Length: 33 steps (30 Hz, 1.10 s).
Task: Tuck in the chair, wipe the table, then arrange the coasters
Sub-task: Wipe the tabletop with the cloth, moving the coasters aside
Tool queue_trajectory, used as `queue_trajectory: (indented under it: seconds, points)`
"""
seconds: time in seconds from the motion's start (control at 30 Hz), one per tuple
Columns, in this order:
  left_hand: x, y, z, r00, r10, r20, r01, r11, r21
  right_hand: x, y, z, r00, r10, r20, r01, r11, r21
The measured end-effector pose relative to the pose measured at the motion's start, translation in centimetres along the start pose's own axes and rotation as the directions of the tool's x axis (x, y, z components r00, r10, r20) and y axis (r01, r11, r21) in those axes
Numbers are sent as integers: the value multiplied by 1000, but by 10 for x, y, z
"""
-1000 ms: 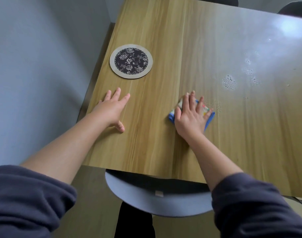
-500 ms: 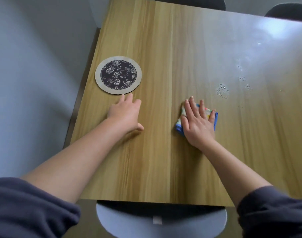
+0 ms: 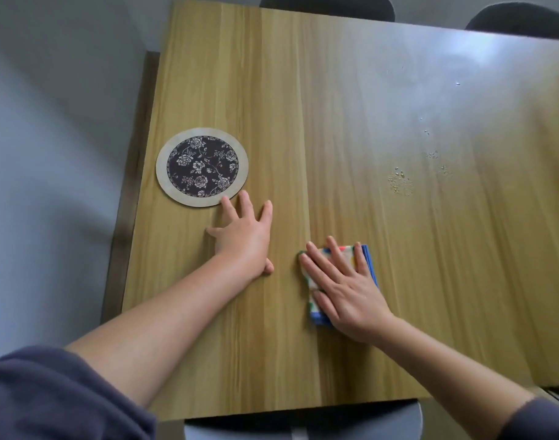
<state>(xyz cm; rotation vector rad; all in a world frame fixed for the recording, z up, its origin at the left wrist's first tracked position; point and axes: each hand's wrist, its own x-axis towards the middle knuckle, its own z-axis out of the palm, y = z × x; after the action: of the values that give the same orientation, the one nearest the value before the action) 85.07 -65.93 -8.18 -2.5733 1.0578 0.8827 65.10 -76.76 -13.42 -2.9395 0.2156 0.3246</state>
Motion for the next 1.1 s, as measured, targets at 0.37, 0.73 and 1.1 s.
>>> queue_trajectory:
  seconds: [0.37,0.73,1.1]
  points:
    - [8,0,4,1000,-6,23,5,999,50,58,33,-27,998,60,23,-60,998,-9]
    - [49,-3,-50,949,89,-304,-51,990,131,157,99,-57,993,106,-51,-106,994,0]
    - [157,-1,-110,971,74,-228,-105,986,-129,258,169,-82,985,133,-111,-132,991,13]
